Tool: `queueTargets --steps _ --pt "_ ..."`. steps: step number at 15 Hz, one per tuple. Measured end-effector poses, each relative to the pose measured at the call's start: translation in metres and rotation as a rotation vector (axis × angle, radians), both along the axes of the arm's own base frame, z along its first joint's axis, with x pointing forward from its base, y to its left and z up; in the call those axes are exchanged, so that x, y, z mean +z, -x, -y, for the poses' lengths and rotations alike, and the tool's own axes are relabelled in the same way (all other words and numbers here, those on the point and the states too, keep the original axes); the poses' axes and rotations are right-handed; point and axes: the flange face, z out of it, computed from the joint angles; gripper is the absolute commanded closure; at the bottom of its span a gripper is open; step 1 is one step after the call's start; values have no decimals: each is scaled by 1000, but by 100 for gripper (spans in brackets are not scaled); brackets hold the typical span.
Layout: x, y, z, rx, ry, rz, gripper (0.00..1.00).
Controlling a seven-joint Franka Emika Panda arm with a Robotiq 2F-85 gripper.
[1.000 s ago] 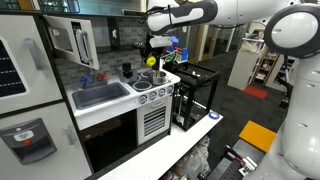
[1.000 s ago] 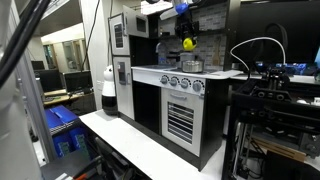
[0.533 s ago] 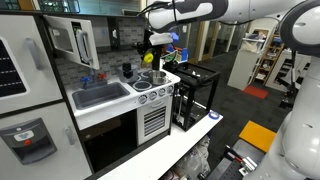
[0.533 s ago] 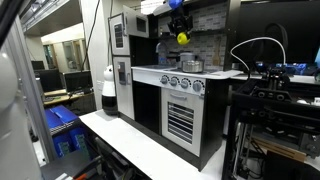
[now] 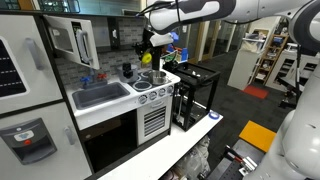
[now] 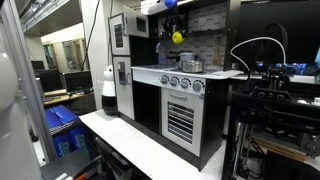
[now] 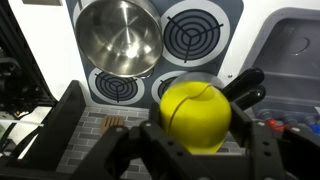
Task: Put the artificial fruit inside the microwave and close the door
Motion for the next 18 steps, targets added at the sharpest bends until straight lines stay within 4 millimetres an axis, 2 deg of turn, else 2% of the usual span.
queueTargets --steps 7,18 --pt "1 13 -25 97 31 48 58" --pt "-11 23 -65 248 92 116 58"
